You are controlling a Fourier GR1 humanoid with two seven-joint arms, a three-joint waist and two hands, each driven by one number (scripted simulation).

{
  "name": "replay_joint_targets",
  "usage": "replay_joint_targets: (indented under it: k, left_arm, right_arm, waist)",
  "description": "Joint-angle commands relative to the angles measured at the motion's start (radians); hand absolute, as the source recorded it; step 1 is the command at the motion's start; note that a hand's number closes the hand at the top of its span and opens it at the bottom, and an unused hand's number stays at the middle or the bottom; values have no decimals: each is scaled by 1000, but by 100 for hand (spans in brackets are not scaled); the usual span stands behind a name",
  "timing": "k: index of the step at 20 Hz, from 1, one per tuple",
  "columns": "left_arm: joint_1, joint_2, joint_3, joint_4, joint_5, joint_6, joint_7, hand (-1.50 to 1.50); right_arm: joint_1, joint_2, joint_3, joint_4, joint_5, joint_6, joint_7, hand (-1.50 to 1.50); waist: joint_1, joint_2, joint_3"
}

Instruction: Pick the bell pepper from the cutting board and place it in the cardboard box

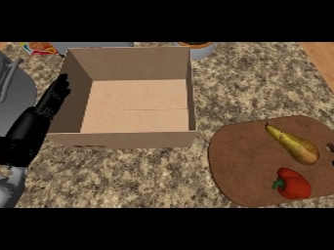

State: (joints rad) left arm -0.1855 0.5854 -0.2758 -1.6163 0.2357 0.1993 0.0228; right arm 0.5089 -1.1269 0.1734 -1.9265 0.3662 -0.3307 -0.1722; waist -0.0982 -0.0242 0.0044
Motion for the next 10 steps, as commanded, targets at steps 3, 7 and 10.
replay_joint_targets:
  k: [3,7,10]
  left_arm:
    - [15,-94,-95,16,-9,-22,19,0]
    - [1,-128,-112,3,-29,-35,19,0]
    - [29,-167,-137,-5,-40,-37,4,0]
  right_arm:
    - [151,-83,-32,-254,-4,88,224,-150]
    - [180,-41,-39,-285,10,97,316,-150]
    - [118,-9,-30,-290,-5,118,352,-150]
  waist:
    - [21,17,-11]
    - [58,21,-7]
    - [84,25,-6]
